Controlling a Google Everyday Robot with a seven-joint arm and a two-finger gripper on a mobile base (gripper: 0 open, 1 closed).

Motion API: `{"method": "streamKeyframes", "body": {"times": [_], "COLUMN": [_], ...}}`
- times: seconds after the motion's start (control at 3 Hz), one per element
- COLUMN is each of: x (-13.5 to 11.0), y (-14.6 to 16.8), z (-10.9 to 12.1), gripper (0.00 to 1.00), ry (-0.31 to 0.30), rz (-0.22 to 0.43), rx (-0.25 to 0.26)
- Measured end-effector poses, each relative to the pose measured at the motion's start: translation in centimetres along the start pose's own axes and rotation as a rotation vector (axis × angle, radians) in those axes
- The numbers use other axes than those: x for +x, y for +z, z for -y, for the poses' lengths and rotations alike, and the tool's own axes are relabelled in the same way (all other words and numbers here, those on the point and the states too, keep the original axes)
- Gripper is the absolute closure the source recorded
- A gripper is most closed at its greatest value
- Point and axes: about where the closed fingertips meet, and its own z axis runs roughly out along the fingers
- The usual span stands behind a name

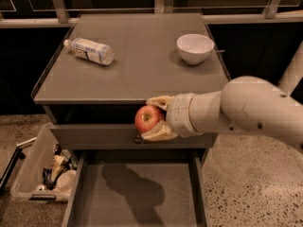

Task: Pick apple from middle drawer and place on counter

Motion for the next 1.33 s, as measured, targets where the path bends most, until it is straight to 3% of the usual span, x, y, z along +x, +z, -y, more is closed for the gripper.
{"method": "streamKeyframes", "body": {"times": [0.33,0.67,1.33], "x": [-3.1,-5.0,-6.5], "y": [-1.9,-2.9,-0.4], "z": [4.2,8.2,18.6], "gripper": [1.00,1.00,1.00], "ry": [-0.047,-0.056,0.092], "rz": [0.048,0.095,0.302], "rx": [0.024,0.046,0.087]}}
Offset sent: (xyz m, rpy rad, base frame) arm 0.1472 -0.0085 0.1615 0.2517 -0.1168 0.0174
